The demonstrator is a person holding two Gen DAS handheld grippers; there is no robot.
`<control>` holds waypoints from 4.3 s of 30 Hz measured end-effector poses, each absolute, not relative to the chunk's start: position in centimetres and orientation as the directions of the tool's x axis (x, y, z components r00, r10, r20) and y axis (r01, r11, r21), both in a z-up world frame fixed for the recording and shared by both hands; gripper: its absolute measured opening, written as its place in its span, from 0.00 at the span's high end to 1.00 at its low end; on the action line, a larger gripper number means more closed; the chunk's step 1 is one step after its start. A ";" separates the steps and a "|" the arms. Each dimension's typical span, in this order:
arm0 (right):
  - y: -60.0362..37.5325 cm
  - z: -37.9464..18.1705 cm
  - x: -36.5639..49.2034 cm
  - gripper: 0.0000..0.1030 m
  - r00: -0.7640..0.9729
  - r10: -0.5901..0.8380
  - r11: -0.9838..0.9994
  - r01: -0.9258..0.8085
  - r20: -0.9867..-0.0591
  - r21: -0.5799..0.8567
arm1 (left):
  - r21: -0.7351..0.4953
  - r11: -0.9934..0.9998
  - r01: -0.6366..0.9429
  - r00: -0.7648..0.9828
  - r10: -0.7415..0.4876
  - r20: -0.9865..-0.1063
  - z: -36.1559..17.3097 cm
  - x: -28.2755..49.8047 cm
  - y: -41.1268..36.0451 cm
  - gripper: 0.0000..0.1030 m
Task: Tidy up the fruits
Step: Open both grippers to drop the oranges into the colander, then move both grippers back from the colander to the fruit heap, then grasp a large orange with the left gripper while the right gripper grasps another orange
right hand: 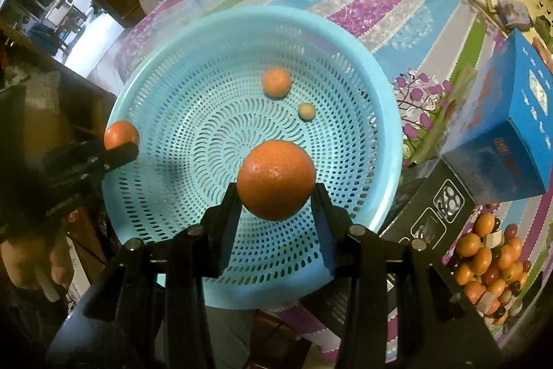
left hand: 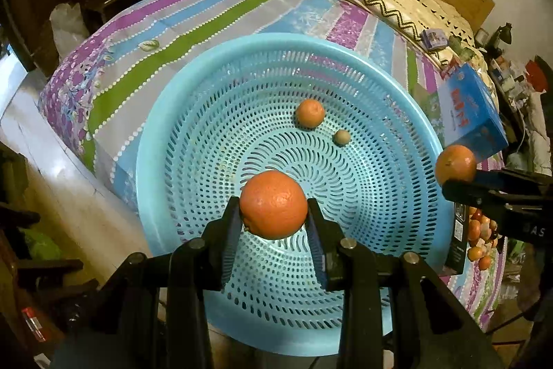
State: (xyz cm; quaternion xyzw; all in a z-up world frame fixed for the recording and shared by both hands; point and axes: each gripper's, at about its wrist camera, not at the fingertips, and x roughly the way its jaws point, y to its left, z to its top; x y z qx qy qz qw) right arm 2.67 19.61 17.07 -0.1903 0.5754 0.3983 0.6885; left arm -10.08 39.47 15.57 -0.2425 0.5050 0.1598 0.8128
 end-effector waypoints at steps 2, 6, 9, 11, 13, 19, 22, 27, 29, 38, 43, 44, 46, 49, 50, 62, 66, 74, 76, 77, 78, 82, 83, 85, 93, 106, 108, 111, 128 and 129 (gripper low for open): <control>19.9 16.9 2.8 0.59 0.015 0.331 0.609 -0.768 -0.944 0.201 | -0.237 0.834 -0.499 0.439 0.007 -0.899 15.5 -9.9 39.3 0.64; 19.9 16.8 2.8 0.59 0.012 0.333 0.607 -0.768 -0.943 0.205 | -0.242 0.836 -0.493 0.439 -0.001 -0.898 15.4 -9.6 39.1 0.64; 19.9 16.8 2.8 0.59 0.012 0.334 0.608 -0.767 -0.943 0.205 | -0.241 0.836 -0.493 0.437 -0.002 -0.899 15.3 -9.4 39.1 0.64; 20.0 16.6 2.8 0.59 0.012 0.331 0.609 -0.767 -0.944 0.203 | -0.242 0.837 -0.491 0.437 -0.005 -0.900 15.2 -9.2 39.1 0.64; 19.9 16.6 3.0 0.59 0.009 0.330 0.608 -0.767 -0.944 0.206 | -0.244 0.836 -0.492 0.436 -0.006 -0.900 15.1 -9.2 39.1 0.64; 19.7 16.4 3.1 0.58 0.005 0.331 0.601 -0.772 -0.944 0.207 | -0.250 0.829 -0.501 0.415 -0.023 -0.909 14.1 -8.9 39.3 0.63; 19.7 16.5 3.2 0.58 0.005 0.338 0.597 -0.774 -0.941 0.210 | -0.254 0.827 -0.501 0.409 -0.032 -0.912 13.6 -8.8 39.2 0.52; 19.7 16.6 3.3 0.50 0.013 0.344 0.593 -0.778 -0.939 0.207 | -0.258 0.827 -0.499 0.410 -0.037 -0.911 13.1 -8.5 39.0 0.44; 19.7 16.6 3.4 0.48 0.016 0.349 0.591 -0.779 -0.937 0.207 | -0.254 0.824 -0.506 0.407 -0.032 -0.913 12.8 -8.4 39.1 0.43; 19.3 16.7 3.3 0.43 0.027 0.365 0.584 -0.785 -0.930 0.207 | -0.255 0.817 -0.517 0.417 -0.020 -0.909 12.8 -8.2 39.0 0.41; 18.7 17.0 3.0 0.43 0.033 0.369 0.581 -0.788 -0.929 0.203 | -0.254 0.823 -0.508 0.423 -0.018 -0.906 13.3 -8.0 38.3 0.41; 18.6 17.1 3.0 0.43 0.034 0.371 0.581 -0.788 -0.928 0.203 | -0.254 0.824 -0.506 0.425 -0.018 -0.905 13.4 -8.0 38.1 0.41; 18.4 17.4 3.0 0.43 0.039 0.378 0.583 -0.786 -0.925 0.205 | -0.252 0.828 -0.501 0.429 -0.016 -0.903 13.6 -7.9 37.7 0.41; 17.8 17.8 3.0 0.41 0.047 0.393 0.588 -0.781 -0.918 0.212 | -0.251 0.831 -0.496 0.434 -0.013 -0.901 14.0 -7.9 37.4 0.40; 17.6 17.9 2.9 0.40 0.052 0.401 0.590 -0.779 -0.914 0.215 | -0.252 0.831 -0.496 0.438 -0.011 -0.899 14.1 -7.9 37.2 0.39; 4.4 18.7 -4.0 0.17 0.491 0.502 0.756 -0.649 -0.712 0.086 | -0.152 0.937 -0.316 0.658 0.101 -0.747 17.8 -7.3 28.4 0.23; -1.7 17.0 -5.5 0.17 0.590 0.440 0.825 -0.564 -0.677 0.044 | -0.142 0.969 -0.200 0.725 0.049 -0.687 18.8 -6.4 23.5 0.23; -12.9 13.7 -5.2 0.17 0.657 0.273 0.944 -0.325 -0.703 0.063 | -0.130 0.985 0.117 0.793 -0.172 -0.585 20.5 -5.0 11.0 0.23; -14.9 12.8 -5.3 0.18 0.648 0.248 0.957 -0.279 -0.720 0.079 | -0.154 0.967 0.203 0.767 -0.255 -0.588 19.9 -4.5 7.9 0.23; -15.9 12.3 -5.3 0.18 0.647 0.230 0.963 -0.257 -0.727 0.077 | -0.163 0.958 0.236 0.749 -0.286 -0.598 19.3 -4.1 6.4 0.23; -17.0 11.9 -5.2 0.18 0.644 0.214 0.969 -0.233 -0.735 0.078 | -0.169 0.950 0.261 0.732 -0.309 -0.608 18.7 -3.6 5.0 0.23; -20.0 10.9 -5.2 0.18 0.640 0.182 0.980 -0.178 -0.747 0.087 | -0.259 0.912 0.318 0.637 -0.408 -0.654 15.0 -1.2 0.7 0.23; -20.6 10.6 -5.1 0.18 0.636 0.179 0.982 -0.166 -0.750 0.094 | -0.279 0.904 0.324 0.612 -0.425 -0.666 14.0 -0.7 0.0 0.23; -22.1 10.0 -4.7 0.18 0.625 0.178 0.984 -0.133 -0.760 0.120 | -0.311 0.892 0.327 0.567 -0.449 -0.690 11.8 0.3 -2.0 0.23; -26.2 8.3 -4.3 0.18 0.603 0.197 0.979 -0.076 -0.773 0.190 | -0.385 0.874 0.295 0.430 -0.481 -0.764 5.0 3.2 -6.6 0.32; -26.9 6.1 -0.6 0.37 0.546 0.266 0.964 -0.124 -0.794 0.237 | -0.311 0.897 0.314 0.440 -0.428 -0.790 2.4 4.9 -9.6 0.59; -27.1 5.6 0.3 0.41 0.535 0.273 0.962 -0.130 -0.799 0.242 | -0.304 0.897 0.319 0.445 -0.426 -0.788 2.8 4.7 -9.5 0.59; -27.2 4.9 1.7 0.41 0.516 0.278 0.960 -0.132 -0.810 0.246 | -0.308 0.901 0.306 0.451 -0.422 -0.786 3.4 4.4 -8.8 0.59; -25.4 5.0 2.1 0.63 0.515 0.185 0.982 -0.081 -0.837 0.168 | -0.259 0.938 0.231 0.436 -0.338 -0.834 4.9 3.8 -7.2 0.59; -25.5 5.7 1.8 0.63 0.527 0.173 0.985 -0.075 -0.832 0.157 | -0.249 0.942 0.227 0.448 -0.328 -0.832 5.6 3.6 -7.0 0.59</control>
